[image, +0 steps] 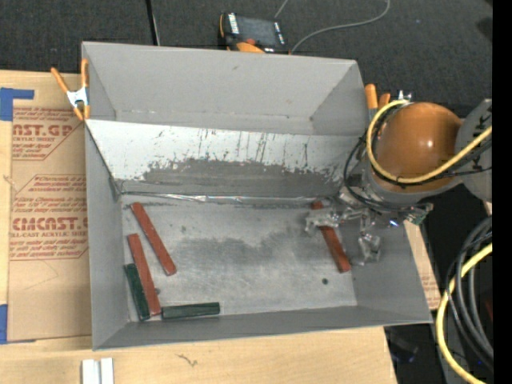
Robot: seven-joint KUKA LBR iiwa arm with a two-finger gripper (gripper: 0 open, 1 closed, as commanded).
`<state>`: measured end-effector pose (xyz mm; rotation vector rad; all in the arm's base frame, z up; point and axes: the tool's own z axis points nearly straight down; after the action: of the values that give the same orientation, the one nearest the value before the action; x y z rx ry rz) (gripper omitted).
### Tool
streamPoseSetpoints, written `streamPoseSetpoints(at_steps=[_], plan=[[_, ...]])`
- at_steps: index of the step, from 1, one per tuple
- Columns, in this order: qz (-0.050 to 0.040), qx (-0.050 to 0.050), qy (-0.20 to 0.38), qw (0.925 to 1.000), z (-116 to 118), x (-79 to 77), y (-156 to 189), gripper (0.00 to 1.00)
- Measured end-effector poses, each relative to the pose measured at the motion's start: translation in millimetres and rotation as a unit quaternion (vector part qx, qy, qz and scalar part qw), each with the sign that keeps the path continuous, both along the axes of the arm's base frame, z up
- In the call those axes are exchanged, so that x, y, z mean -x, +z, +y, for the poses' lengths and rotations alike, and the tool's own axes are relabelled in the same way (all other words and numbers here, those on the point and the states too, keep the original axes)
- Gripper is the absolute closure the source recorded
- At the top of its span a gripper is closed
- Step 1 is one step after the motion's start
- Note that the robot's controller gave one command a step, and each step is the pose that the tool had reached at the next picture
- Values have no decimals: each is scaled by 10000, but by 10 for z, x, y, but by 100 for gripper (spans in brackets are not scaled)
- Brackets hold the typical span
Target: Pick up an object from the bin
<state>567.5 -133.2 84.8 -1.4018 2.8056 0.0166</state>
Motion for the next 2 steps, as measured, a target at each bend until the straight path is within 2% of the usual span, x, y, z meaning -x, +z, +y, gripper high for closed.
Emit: streamPoseSetpoints(at_steps=[1, 2], plan=[[-19, 9, 779, 9970, 143, -198, -144, 0], [-26, 37, 780, 9969, 104, -195, -142, 100]])
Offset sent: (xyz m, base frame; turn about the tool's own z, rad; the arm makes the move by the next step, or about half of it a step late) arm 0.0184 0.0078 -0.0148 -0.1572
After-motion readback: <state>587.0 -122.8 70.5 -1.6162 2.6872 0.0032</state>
